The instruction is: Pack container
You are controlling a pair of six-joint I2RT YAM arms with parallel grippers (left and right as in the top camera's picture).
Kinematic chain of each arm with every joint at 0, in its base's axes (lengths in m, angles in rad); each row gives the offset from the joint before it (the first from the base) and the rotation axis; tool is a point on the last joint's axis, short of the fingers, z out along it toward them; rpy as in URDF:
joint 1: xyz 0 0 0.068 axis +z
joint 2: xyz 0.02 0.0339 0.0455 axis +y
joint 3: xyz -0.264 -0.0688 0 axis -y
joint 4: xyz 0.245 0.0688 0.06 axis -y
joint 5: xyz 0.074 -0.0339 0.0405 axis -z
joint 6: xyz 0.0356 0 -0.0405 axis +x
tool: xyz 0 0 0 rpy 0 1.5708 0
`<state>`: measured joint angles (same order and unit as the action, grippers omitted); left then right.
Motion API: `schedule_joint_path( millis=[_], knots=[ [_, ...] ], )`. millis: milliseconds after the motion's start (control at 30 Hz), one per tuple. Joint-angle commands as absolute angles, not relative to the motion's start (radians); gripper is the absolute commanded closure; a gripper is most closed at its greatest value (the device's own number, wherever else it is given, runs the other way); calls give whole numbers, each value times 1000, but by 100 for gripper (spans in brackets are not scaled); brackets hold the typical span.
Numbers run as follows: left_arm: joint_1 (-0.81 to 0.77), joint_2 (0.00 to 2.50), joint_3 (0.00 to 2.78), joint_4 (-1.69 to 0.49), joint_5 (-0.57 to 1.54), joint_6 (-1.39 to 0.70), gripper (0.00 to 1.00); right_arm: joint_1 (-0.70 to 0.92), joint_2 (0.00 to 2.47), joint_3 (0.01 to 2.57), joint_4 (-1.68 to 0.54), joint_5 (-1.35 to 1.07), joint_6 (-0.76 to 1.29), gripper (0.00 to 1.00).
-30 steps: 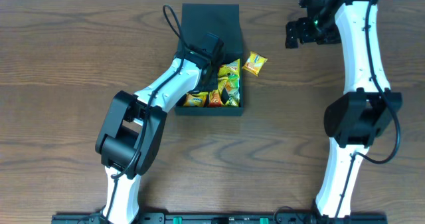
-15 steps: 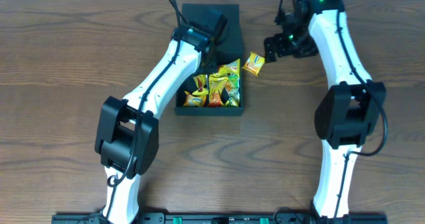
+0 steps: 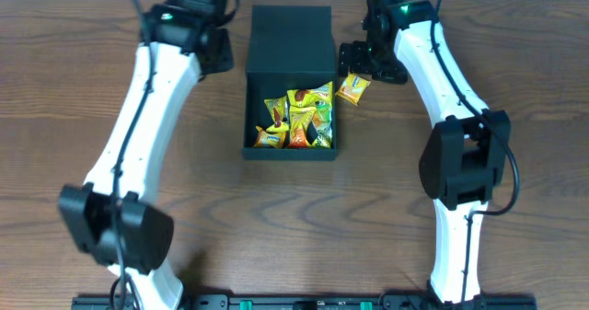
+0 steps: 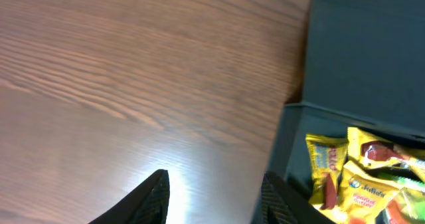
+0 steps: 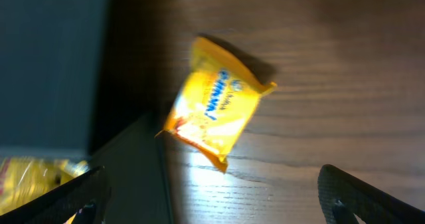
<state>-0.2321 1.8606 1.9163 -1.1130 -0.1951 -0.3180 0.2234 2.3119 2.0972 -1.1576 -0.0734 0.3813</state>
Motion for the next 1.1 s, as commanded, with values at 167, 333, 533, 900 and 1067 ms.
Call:
schedule_joint_path(
  millis=[167, 333, 533, 900, 1067],
  knots=[
    [-107, 1766, 1769, -1108, -147, -175, 46, 228, 2283, 1987, -1105, 17, 618, 1],
    [-39, 1697, 1626, -1069, -78, -87, 45, 231, 2283, 1941, -1039, -8, 628, 1],
    [35, 1659, 1449, -1006, 150, 30, 37, 235, 2284, 1915, -967, -8, 635, 5],
    [59, 1658, 1422, -1057, 245, 109, 22, 263, 2342, 1915, -938, 0, 658, 6],
    [59, 1658, 1422, -1085, 261, 109, 19, 263, 2350, 1915, -955, 64, 658, 8]
  ],
)
